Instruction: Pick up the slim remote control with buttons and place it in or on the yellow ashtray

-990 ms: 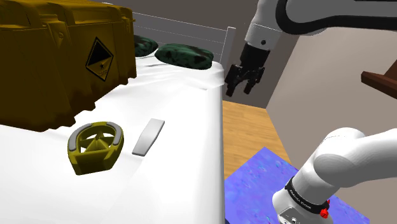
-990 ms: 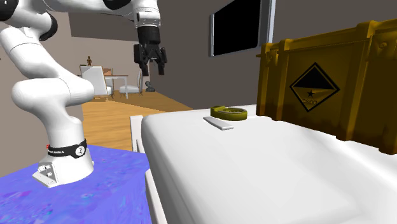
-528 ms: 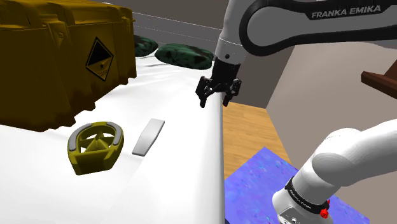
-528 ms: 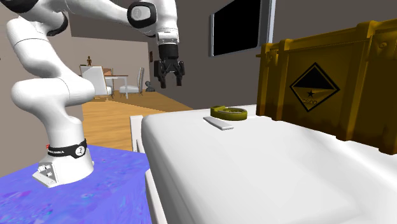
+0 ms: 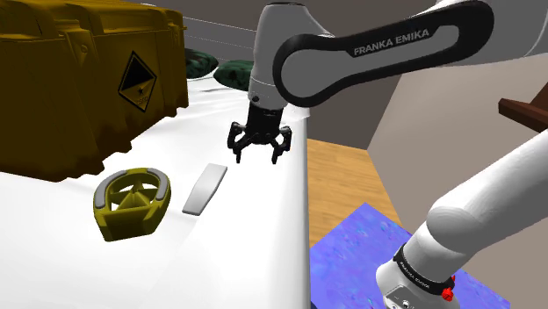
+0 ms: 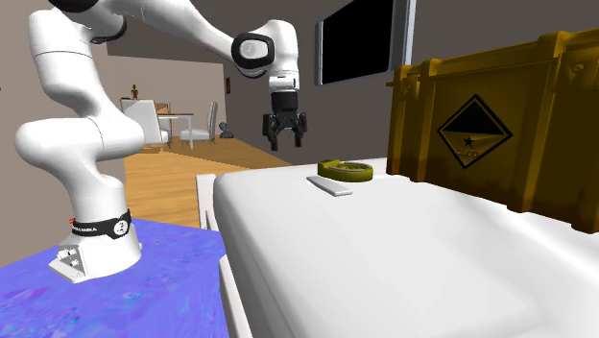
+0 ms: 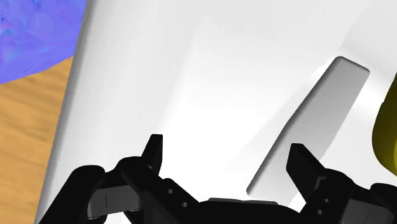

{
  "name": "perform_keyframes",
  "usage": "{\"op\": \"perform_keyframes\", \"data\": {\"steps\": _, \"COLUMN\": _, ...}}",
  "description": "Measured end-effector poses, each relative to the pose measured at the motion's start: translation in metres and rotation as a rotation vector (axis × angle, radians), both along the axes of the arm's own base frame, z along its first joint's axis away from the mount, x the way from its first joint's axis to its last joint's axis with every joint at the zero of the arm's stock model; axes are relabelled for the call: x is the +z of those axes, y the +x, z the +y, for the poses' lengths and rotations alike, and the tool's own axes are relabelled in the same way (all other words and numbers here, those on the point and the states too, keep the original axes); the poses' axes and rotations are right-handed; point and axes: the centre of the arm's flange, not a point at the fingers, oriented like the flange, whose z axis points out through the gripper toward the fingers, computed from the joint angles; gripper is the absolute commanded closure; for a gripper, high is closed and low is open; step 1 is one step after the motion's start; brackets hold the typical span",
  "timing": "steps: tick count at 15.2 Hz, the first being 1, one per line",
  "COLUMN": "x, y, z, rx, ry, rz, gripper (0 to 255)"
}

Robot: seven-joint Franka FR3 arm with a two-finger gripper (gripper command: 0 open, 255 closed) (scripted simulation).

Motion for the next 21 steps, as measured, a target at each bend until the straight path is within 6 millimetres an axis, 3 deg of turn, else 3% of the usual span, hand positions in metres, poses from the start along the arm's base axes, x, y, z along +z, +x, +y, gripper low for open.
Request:
{"op": "perform_keyframes", "data": {"steps": 9, "x": -0.061, "y": 0.073, "z": 0.072, "rx": -0.238, "ry": -0.003, "rz": 0.022, "gripper": 0}}
{"op": "perform_keyframes", "data": {"steps": 12, "x": -0.081, "y": 0.1, "z": 0.086, "rx": -0.311, "ry": -0.005, "rz": 0.027, "gripper": 0}}
{"op": "perform_keyframes", "data": {"steps": 21, "x": -0.124, "y": 0.106, "z": 0.091, "rx": -0.331, "ry": -0.007, "rz": 0.028, "gripper": 0}}
